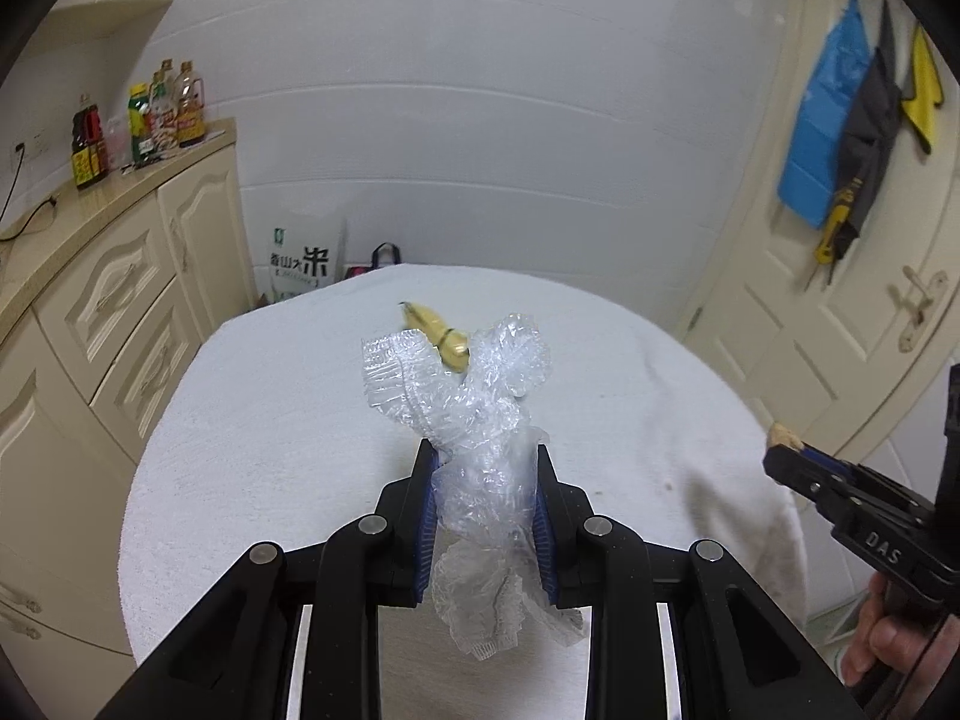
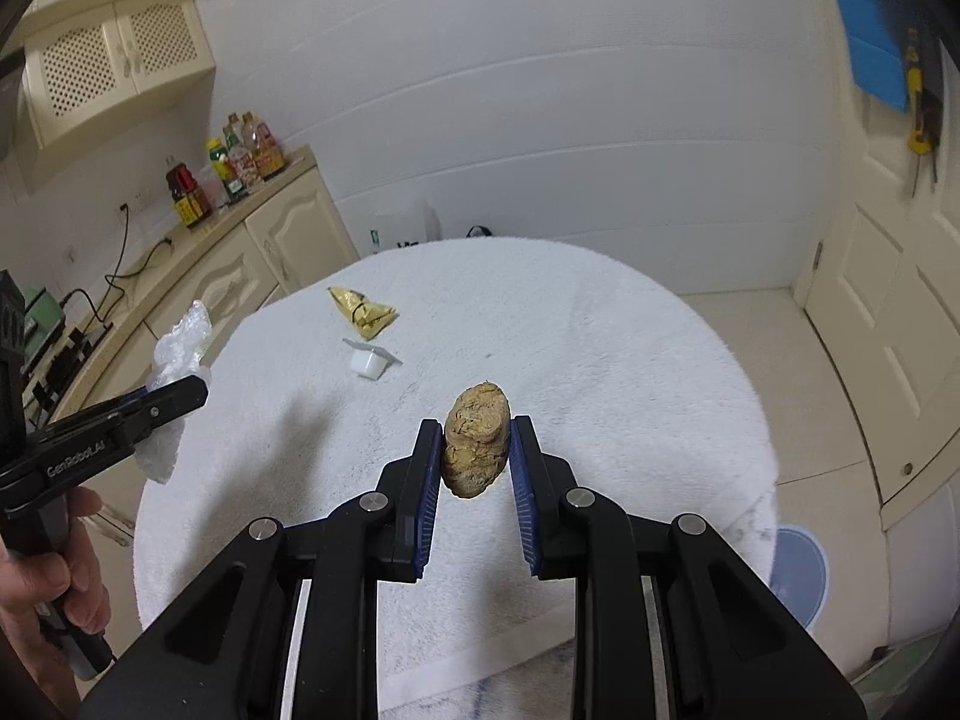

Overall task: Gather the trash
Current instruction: 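Carry the bread piece and plastic wrap over the blue bin and open both tools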

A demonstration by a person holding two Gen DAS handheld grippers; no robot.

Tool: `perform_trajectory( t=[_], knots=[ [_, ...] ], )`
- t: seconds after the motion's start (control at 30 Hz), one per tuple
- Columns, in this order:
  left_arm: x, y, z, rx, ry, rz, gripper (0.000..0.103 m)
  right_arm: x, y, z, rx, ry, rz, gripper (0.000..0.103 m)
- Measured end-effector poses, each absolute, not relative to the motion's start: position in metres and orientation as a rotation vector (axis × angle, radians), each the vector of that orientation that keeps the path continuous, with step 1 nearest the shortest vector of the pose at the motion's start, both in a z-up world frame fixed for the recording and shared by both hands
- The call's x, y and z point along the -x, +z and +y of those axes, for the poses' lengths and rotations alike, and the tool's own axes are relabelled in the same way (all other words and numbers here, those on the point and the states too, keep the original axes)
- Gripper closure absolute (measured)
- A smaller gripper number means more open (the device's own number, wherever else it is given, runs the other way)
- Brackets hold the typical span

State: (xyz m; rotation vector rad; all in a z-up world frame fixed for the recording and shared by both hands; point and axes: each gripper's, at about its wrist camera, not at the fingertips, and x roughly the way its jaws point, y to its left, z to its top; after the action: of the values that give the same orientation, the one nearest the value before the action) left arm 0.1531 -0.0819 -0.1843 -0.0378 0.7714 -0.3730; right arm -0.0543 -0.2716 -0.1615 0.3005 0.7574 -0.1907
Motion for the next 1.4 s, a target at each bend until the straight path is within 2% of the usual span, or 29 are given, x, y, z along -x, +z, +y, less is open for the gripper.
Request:
perform_trajectory(
  t=[0.4,0.9,1.2,1.4],
  knots=[
    [-0.114,-0.155,-0.107,-0.004,-0.530,0.712,0.079,0.102,-0.130,-0.316,-0.343,-0.259,0.660,0.080],
    [-0.053,-0.123,-0.195,-0.097,-0.756,0.621,0.079,0.190,-0.096,-0.397,-0.408,-0.451,0.540,0.080],
    [-0.071,-0.131,-0.270,-0.134,-0.910,0.678,0.079,0.244,-0.098,-0.463,-0.456,-0.615,0.532,0.080],
    [-0.077,-0.173,-0.336,-0.213,-0.999,0.806,0.079,0.264,-0.131,-0.511,-0.535,-0.684,0.586,0.080]
  ],
)
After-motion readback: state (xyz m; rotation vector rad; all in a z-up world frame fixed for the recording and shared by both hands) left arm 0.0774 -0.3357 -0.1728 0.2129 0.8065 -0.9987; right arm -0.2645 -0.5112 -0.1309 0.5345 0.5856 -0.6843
